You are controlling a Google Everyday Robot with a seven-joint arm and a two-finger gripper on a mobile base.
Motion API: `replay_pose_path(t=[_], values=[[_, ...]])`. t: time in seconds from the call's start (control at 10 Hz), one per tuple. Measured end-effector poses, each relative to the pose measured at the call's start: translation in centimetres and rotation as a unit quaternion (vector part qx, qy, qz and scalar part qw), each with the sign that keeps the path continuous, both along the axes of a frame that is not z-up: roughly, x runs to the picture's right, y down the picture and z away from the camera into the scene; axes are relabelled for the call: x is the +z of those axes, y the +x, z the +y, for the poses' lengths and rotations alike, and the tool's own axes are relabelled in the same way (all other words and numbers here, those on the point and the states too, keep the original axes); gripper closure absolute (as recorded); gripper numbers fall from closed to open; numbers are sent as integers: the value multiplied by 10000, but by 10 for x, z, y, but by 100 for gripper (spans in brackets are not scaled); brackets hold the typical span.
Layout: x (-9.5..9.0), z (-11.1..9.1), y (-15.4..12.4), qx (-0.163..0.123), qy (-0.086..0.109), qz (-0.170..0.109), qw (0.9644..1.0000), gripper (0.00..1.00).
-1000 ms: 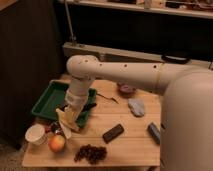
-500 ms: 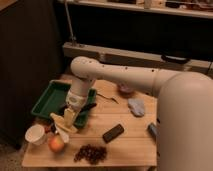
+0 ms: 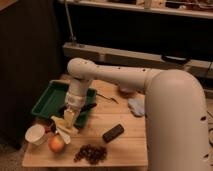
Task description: Place banana in metal cup
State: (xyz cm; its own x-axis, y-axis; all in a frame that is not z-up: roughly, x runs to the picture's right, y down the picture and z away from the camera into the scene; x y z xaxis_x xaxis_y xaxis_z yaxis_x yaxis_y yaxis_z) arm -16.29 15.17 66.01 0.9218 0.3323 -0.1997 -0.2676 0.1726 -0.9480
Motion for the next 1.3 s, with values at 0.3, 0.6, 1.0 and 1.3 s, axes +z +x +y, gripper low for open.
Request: replay_pose_path(t=[0.3,0.6,1.0,1.3], values=[[15,-8,-2,-629,232,134,9977,100],[36,-11,-23,-1081,468,-14,9930,100],[73,-5,-36,-1153,720,-248,9904,100],[87,-7,-48,-1194,807,-395,9888,100]])
